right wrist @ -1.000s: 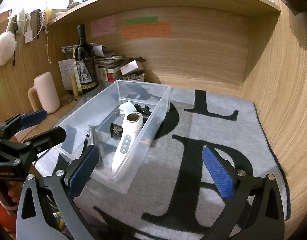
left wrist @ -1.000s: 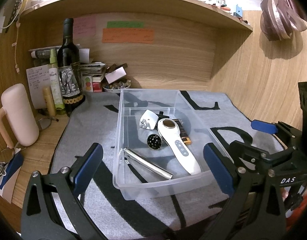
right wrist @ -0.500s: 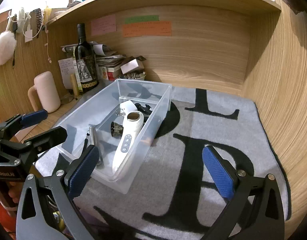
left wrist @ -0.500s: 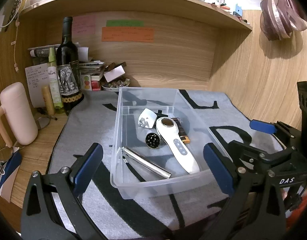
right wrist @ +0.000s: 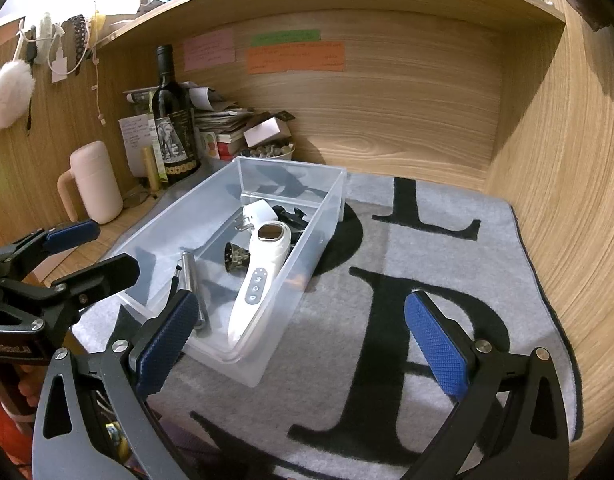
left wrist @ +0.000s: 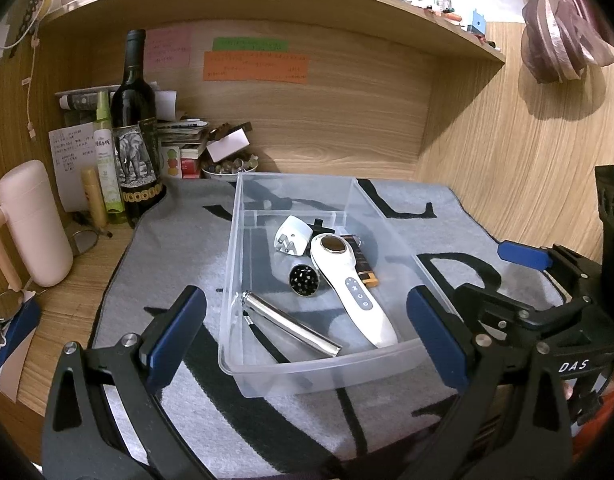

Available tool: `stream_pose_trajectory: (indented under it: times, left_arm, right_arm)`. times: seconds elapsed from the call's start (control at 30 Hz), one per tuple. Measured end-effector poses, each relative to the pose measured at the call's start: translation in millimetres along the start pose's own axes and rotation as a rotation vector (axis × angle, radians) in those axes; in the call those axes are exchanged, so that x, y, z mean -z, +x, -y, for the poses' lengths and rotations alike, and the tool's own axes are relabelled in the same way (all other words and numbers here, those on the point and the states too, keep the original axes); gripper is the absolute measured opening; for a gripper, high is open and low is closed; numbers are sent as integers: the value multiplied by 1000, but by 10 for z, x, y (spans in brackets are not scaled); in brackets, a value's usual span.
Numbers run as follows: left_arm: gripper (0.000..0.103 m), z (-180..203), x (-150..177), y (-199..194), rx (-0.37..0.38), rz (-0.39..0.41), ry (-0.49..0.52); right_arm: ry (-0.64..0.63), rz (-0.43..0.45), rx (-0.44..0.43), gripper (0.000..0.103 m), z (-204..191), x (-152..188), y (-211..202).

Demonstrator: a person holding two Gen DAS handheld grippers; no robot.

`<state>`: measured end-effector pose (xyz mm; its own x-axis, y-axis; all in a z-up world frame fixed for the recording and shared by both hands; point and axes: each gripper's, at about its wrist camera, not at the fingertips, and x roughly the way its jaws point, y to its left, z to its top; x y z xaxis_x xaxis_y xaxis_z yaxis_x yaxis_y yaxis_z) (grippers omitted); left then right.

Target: Organize rigid objects

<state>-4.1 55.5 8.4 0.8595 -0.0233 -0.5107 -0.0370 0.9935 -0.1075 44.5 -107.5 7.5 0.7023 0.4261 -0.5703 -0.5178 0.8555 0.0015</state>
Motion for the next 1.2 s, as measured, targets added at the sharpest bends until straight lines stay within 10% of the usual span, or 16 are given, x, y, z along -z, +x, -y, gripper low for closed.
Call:
stream_pose_trajectory:
  times: [1.2]
  left_arm:
    - [102, -23, -14, 27, 30, 4, -40]
  right_arm:
    - [5, -10, -2, 103, -62, -12, 1]
